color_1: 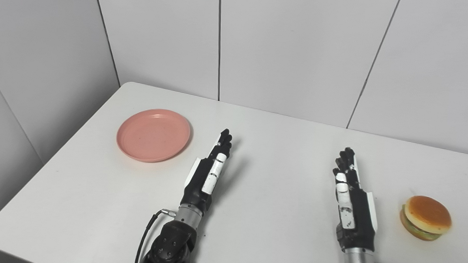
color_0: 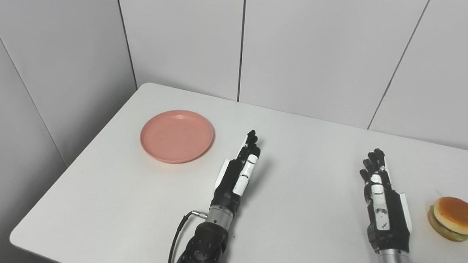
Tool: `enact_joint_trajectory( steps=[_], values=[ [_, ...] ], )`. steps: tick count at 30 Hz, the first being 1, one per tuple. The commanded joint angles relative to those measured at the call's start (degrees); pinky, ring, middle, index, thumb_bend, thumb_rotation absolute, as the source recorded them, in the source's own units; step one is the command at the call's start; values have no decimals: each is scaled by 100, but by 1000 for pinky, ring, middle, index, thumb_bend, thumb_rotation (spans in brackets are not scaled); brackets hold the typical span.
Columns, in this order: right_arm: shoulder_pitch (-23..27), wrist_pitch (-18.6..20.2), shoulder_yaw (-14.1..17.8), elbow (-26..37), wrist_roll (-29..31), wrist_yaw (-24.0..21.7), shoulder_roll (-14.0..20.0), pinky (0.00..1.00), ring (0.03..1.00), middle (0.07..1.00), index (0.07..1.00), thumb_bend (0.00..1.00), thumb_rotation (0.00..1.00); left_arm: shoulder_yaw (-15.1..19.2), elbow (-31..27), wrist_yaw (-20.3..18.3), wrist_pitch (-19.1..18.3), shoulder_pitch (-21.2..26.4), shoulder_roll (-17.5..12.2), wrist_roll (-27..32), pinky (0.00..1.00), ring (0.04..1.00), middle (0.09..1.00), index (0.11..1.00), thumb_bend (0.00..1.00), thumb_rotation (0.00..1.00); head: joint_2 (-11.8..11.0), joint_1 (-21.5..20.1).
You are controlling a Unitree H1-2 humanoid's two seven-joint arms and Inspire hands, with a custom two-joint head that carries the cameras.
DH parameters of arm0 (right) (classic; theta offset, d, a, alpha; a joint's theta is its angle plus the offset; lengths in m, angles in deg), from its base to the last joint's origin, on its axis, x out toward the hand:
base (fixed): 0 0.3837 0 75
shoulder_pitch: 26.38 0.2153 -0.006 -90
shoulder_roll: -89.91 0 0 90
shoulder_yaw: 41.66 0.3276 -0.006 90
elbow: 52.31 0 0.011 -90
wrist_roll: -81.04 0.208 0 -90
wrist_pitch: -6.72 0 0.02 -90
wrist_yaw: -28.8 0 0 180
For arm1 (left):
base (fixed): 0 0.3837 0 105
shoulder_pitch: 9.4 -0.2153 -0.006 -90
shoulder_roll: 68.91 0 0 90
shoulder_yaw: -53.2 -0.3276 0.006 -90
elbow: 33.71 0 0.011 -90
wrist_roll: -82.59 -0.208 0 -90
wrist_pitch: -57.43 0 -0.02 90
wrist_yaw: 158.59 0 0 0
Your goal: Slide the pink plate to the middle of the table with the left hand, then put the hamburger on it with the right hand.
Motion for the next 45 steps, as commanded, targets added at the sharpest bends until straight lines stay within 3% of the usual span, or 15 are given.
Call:
enact_joint_trajectory(
  steps=[1,7,17,25,33,37,42,45],
  values=[
    [-460,-132,87,-477,13,-65,115,1000,1000,1000,1000,564,873,50,430,49,137,-381,6,73,1000,1000,1000,1000,588,1000,-16,31],
    [-456,-202,144,-509,81,-64,93,1000,1000,1000,1000,540,849,258,-35,-192,69,-214,-180,552,1000,1000,1000,1000,613,1000,-38,54],
    [-451,-181,152,-520,151,-153,124,1000,1000,1000,1000,541,853,844,-732,-42,-110,61,-471,912,1000,998,997,988,692,1000,-15,82],
    [-445,-175,175,-534,159,-181,89,1000,1000,1000,1000,546,840,1207,-1093,285,-61,176,-568,953,913,901,907,899,670,1000,-23,69],
    [-443,-136,178,-538,143,-160,57,1000,1000,1000,1000,539,850,1595,-919,338,429,281,-854,1027,890,859,851,848,690,1000,-35,55],
    [-467,-48,159,-454,101,-131,43,1000,1000,1000,1000,531,860,1902,-715,541,603,381,-1038,1007,858,833,825,817,682,1000,-31,27],
    [-460,-55,137,-474,55,-152,71,1000,1000,1000,1000,533,869,2248,-77,713,1159,597,-1253,1112,800,786,778,766,682,1000,-38,38],
    [-452,-73,136,-514,45,-164,82,1000,1000,1000,1000,549,869,2392,83,871,1181,641,-1371,1129,818,782,761,729,738,1000,-44,38]
  ],
)
